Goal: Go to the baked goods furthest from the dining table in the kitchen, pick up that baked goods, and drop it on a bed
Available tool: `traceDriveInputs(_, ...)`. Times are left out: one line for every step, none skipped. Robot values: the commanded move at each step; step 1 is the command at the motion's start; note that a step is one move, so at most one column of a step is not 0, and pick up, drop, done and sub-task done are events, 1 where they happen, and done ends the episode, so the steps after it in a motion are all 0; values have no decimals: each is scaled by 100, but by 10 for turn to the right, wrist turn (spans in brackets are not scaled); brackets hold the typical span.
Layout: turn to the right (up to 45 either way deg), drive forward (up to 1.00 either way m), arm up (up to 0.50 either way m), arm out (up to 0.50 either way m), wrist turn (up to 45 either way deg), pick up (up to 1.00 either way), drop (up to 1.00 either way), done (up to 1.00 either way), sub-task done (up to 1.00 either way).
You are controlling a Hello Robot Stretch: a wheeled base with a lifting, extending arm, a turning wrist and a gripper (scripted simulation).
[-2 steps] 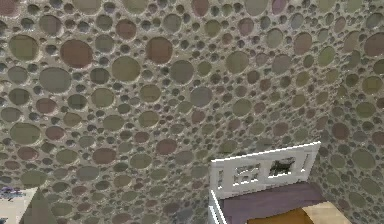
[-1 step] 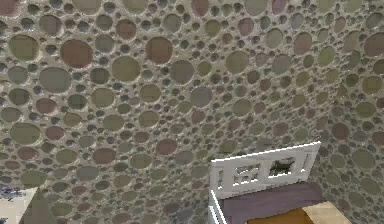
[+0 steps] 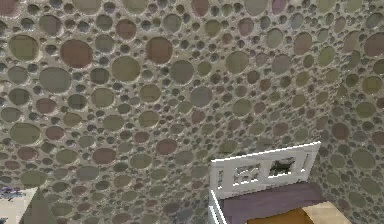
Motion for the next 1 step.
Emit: traceDriveInputs(0, 0, 10, 0, 0, 0, 0, 0, 0)
